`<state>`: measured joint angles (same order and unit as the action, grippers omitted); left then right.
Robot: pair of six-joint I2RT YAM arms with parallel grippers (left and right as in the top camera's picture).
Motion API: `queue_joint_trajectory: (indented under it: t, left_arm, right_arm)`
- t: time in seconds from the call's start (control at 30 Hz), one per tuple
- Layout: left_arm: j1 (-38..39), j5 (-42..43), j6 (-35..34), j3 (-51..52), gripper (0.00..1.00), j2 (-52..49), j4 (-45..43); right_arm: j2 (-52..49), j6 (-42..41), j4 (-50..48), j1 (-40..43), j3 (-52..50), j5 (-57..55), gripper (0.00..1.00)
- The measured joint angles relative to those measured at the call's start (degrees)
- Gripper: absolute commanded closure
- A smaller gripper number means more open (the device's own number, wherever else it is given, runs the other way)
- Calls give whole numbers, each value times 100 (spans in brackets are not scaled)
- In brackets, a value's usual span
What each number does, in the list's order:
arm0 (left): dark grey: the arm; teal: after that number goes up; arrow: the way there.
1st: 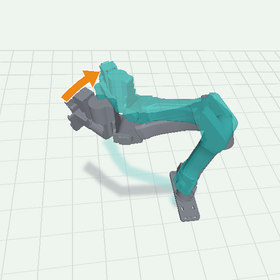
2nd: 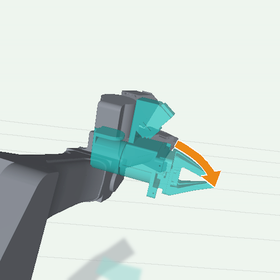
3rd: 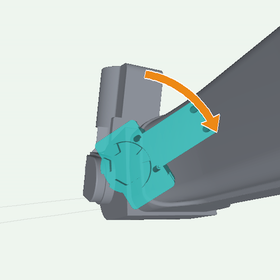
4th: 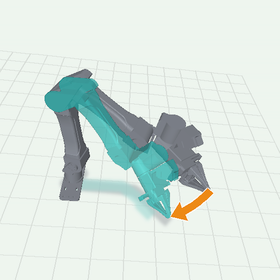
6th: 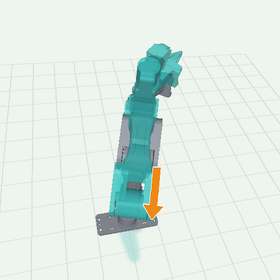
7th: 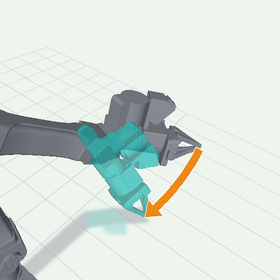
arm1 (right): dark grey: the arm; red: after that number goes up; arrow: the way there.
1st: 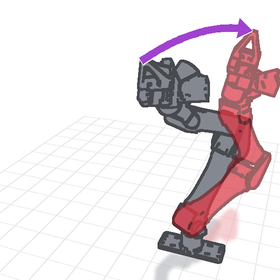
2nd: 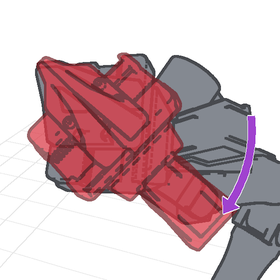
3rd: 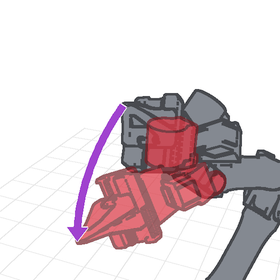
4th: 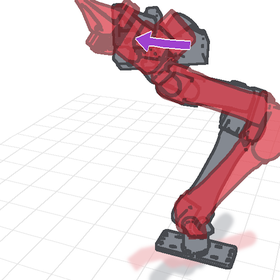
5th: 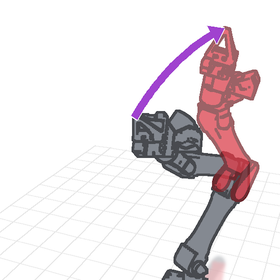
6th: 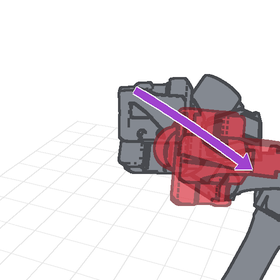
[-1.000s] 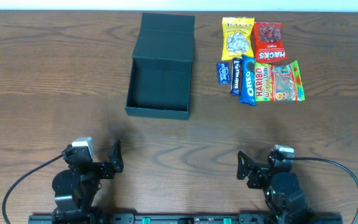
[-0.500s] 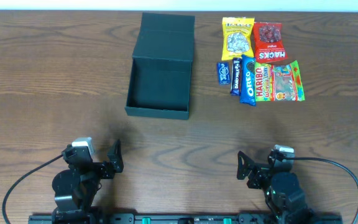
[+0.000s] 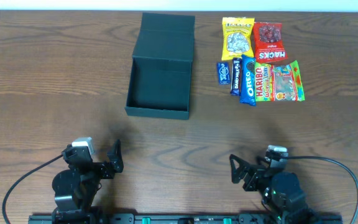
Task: Pack container
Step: 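Grasp the green Haribo bag with the right gripper and lift it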
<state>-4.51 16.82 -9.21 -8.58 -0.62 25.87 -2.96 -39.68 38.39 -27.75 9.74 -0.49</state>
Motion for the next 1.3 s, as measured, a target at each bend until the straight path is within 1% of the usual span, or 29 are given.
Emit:
queue_joint_trajectory:
  t: [0.07, 0.13, 0.27, 0.33, 0.4, 0.47, 0.53, 0.6, 0.73, 0.83, 0.9, 1.1, 1.3]
  left_arm:
    - [0, 0, 0, 0, 5, 0, 0]
    - [0, -2, 0, 0, 5, 0, -2]
    - [0, 0, -2, 0, 5, 0, 0]
    - [0, 0, -2, 0, 5, 0, 0]
    - [0, 0, 0, 0, 5, 0, 2]
    - [0, 0, 0, 0, 5, 4, 0]
    - [0, 0, 0, 0, 5, 4, -11]
    - [0, 20, 0, 0, 5, 7, -7]
    - [0, 42, 0, 0, 5, 4, -11]
    - [0, 46, -2, 2, 5, 22, -13]
    - [0, 61, 0, 2, 5, 15, -15]
    - [0, 81, 0, 2, 5, 11, -17]
    - [0, 81, 0, 2, 5, 9, -20]
  right_arm:
    - [0, -304, -249, 0, -4, 391, 1]
    - [-4, -448, -723, 0, -22, 697, 1]
    - [-50, -214, -2059, 11, -20, 997, 1]
    - [-304, 28, -2424, 125, 11, 914, 1]
    - [-629, 306, -2452, 293, 96, 813, 1]
    - [-1342, 796, -2441, 717, 452, 693, 1]
    - [-2256, 1486, -2448, 1309, 1084, 601, 1]
    - [-3032, 1932, -2535, 1838, 1631, 579, 1]
    - [-4815, 2374, -2601, 2944, 2881, 544, 1]
    - [-6214, 2566, -2579, 3462, 3679, 487, 1]
    - [-7138, 2848, -2643, 3591, 4210, 479, 1]
    - [-9283, 3523, -2566, 3637, 5243, 455, 1]
    - [-10513, 3982, -2586, 3639, 5904, 221, 1]
